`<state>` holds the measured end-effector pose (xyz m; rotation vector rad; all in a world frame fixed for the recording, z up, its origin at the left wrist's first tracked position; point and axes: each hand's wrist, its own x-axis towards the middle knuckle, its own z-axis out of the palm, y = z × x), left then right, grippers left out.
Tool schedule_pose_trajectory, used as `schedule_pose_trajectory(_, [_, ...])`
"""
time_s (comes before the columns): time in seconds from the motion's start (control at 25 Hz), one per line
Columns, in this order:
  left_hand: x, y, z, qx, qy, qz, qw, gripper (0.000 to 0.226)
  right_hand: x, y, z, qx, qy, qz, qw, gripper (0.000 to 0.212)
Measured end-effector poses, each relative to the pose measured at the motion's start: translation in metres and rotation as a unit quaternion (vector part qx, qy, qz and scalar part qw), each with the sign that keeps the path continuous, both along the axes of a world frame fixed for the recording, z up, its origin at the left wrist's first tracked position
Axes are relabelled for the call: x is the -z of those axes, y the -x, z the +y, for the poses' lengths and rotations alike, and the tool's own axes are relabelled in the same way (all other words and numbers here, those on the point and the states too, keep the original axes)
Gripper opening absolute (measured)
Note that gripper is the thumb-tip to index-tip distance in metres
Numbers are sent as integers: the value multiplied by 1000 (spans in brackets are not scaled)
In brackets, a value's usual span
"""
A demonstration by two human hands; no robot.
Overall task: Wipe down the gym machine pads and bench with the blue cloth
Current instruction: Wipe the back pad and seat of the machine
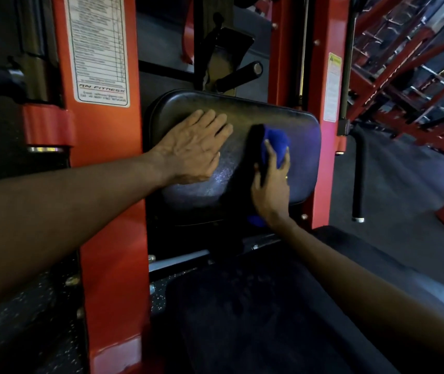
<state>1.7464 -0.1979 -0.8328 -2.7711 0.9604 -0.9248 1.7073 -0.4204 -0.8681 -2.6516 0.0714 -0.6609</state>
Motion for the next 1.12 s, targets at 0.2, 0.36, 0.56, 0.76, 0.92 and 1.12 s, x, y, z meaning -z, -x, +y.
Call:
schedule_pose_trajectory(0.2, [11,-5,-2,16,-30,-10,999,59,8,-12,-45,-7,32,-14,999,63])
schedule_pose_trajectory(0.36, [7,-4,-3,21,-29,-4,999,59,0,-40,-50,197,-134,-3,971,56])
schedule_pose_trajectory(0.56, [7,-2,-3,14,-33,-11,999,61,22,25,3,41,-74,17,996,58])
schedule_pose_trajectory(0.76, [8,-1,-4,11,-33,-4,999,63,31,26,-16,33,-95,14,995,61])
schedule_pose_trajectory(0.92, [7,-3,-4,12,-35,-4,999,64,14,-36,-54,259,-238,-1,936,55])
schedule_pose_trajectory(1.12, [11,-6,-4,16,-29,-8,999,64,-19,-79,-68,343,-293,8,892,54])
